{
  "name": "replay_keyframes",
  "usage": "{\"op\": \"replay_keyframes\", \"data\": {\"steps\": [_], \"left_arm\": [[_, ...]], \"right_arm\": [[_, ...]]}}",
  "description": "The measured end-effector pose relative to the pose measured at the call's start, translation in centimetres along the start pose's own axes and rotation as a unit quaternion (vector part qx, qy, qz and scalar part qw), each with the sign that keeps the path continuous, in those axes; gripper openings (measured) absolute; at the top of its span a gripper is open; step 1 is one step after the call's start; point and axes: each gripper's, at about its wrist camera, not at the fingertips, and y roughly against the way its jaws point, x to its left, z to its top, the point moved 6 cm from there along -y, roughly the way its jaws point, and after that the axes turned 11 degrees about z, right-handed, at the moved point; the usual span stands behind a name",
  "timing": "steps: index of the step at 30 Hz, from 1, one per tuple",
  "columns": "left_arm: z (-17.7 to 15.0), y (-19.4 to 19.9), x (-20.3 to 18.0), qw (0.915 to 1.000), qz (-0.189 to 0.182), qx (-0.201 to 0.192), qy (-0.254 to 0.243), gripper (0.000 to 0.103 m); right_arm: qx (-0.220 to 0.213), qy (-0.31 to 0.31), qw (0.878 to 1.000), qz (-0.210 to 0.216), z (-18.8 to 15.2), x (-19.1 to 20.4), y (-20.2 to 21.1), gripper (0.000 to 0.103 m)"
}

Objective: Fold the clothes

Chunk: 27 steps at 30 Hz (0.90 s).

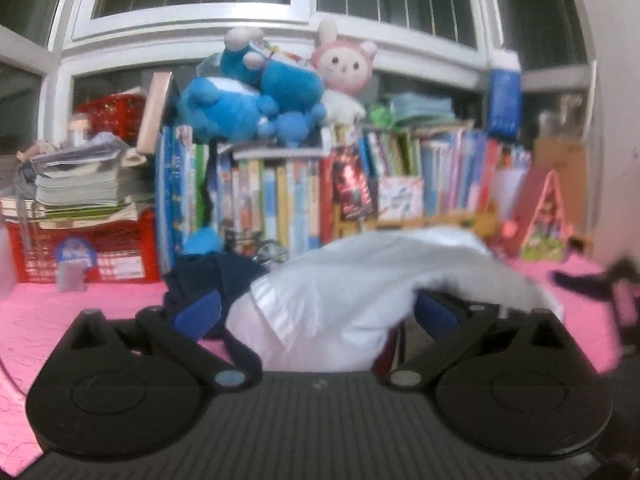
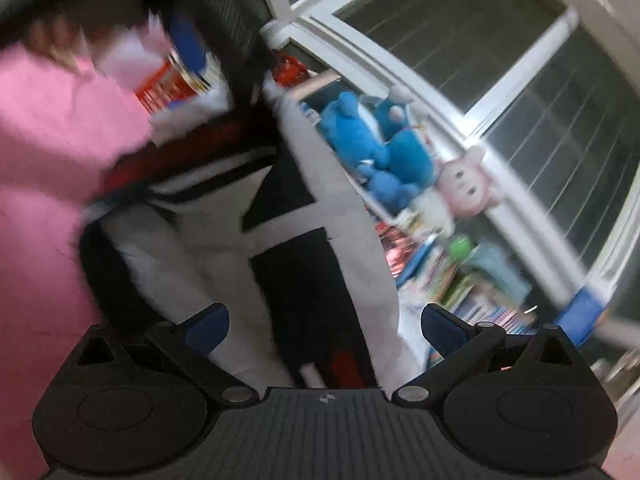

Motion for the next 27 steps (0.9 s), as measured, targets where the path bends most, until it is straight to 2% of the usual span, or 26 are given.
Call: {"op": "replay_keyframes", "data": {"steps": [2, 3, 5, 8, 10, 13, 15, 17, 19, 22, 23, 27], "left_arm": [[0.3, 0.6, 0.1, 0.9999, -0.009, -0.011, 0.006, 0.103], [0.5, 0.8, 0.1, 0.9997, -0.014, -0.017, 0.009, 0.103], [0.4, 1.3, -0.3, 0.9995, -0.020, -0.024, -0.006, 0.103], [-0.6, 2.0, -1.8, 0.9979, -0.028, -0.028, -0.051, 0.103], [-1.7, 2.6, -3.5, 0.9945, -0.034, -0.031, -0.094, 0.103], [-3.4, 2.9, -6.2, 0.9850, -0.034, -0.038, -0.165, 0.103], [-4.5, 2.6, -7.9, 0.9766, -0.030, -0.038, -0.209, 0.103], [-5.4, 1.2, -8.9, 0.9728, -0.009, -0.037, -0.228, 0.103], [-6.0, -0.1, -9.5, 0.9699, 0.015, -0.034, -0.241, 0.103], [-6.6, -1.9, -8.6, 0.9664, 0.076, -0.028, -0.244, 0.103], [-6.6, -1.9, -8.0, 0.9679, 0.085, -0.024, -0.235, 0.103], [-5.7, -1.1, -4.8, 0.9712, 0.127, -0.022, -0.200, 0.103]], "right_arm": [[0.009, 0.005, 1.000, -0.020, -0.1, -0.2, -2.0, 0.095], [0.013, -0.003, 1.000, -0.026, -0.1, -0.5, -2.6, 0.085], [0.010, -0.028, 0.999, -0.031, 0.3, -1.7, -2.8, 0.072], [-0.014, -0.082, 0.996, -0.040, 1.3, -4.1, -0.9, 0.071], [-0.025, -0.123, 0.992, -0.020, 1.9, -5.9, 0.5, 0.071], [-0.044, -0.205, 0.977, 0.028, 2.6, -9.0, 2.7, 0.071], [-0.056, -0.254, 0.965, 0.042, 2.7, -11.4, 3.7, 0.071], [-0.062, -0.291, 0.954, 0.046, 2.6, -13.6, 4.2, 0.071], [-0.058, -0.302, 0.951, 0.031, 2.2, -15.0, 4.2, 0.071], [-0.041, -0.301, 0.953, 0.010, 1.0, -15.3, 4.5, 0.071], [-0.036, -0.296, 0.954, 0.004, 0.4, -15.0, 4.7, 0.072], [-0.002, -0.237, 0.970, -0.045, -2.2, -13.4, 5.3, 0.086]]}}
